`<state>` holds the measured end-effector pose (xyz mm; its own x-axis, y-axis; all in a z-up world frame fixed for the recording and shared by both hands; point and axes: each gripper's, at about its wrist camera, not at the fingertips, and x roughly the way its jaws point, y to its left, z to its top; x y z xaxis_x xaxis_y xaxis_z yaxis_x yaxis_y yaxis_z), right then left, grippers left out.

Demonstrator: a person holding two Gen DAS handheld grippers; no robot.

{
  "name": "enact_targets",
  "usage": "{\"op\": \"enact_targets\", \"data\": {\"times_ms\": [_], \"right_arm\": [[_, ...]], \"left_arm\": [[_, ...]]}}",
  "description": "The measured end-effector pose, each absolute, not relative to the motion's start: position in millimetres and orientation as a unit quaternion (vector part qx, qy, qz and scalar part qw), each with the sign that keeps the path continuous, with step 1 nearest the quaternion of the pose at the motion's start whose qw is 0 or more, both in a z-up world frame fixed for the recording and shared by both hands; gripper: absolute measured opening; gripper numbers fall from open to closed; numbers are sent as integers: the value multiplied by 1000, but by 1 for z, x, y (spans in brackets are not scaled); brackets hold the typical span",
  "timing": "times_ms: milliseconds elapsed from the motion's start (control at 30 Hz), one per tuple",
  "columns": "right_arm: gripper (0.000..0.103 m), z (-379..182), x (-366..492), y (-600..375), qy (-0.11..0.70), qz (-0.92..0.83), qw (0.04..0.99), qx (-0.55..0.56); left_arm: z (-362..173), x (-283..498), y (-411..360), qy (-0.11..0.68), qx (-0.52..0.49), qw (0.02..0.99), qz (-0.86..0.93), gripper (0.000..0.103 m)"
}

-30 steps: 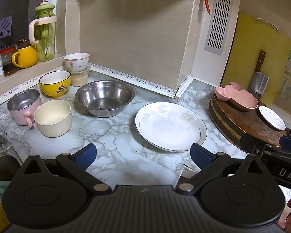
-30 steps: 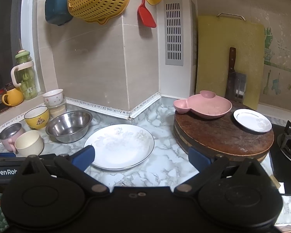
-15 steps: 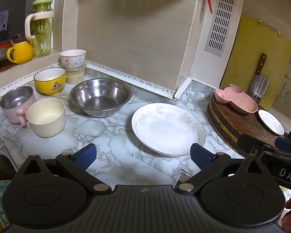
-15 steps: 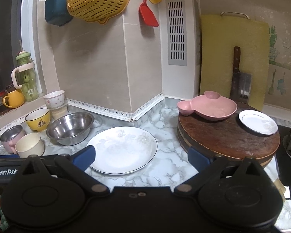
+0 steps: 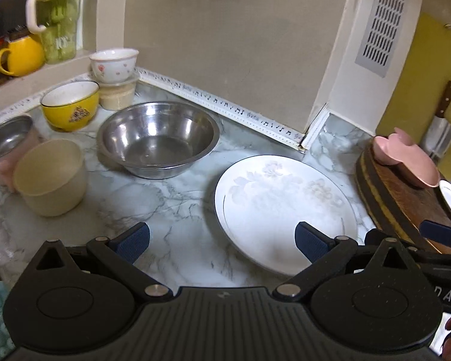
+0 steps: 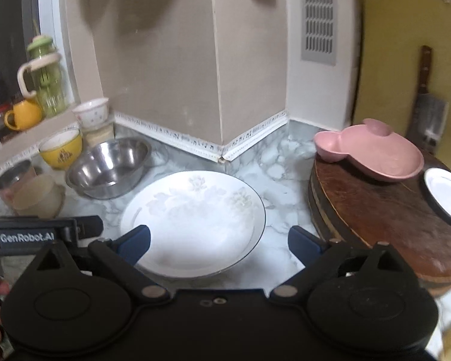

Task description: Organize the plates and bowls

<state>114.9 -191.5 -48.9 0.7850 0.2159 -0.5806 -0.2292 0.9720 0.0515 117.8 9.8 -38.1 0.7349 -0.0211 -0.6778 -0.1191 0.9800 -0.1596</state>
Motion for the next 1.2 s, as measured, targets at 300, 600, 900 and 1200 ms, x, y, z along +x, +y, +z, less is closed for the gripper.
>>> {"op": "enact_targets", "data": {"times_ms": [300,600,900,1200], "right_arm": [[75,-85,207,-206,387,123,914,-14],[38,-112,255,-227,466,122,875,48],[16,-121,264,-232,493,146,853,90],[15,-121,264,-233,492,146,853,96]], "left_arm": [[-75,195,26,430,-146,891,26,89],[-101,228,35,480,-164,862,28,54],[-102,230,38,477,-163,864,17,28],[-101,228,43,474,-196,859,-2,12]]}}
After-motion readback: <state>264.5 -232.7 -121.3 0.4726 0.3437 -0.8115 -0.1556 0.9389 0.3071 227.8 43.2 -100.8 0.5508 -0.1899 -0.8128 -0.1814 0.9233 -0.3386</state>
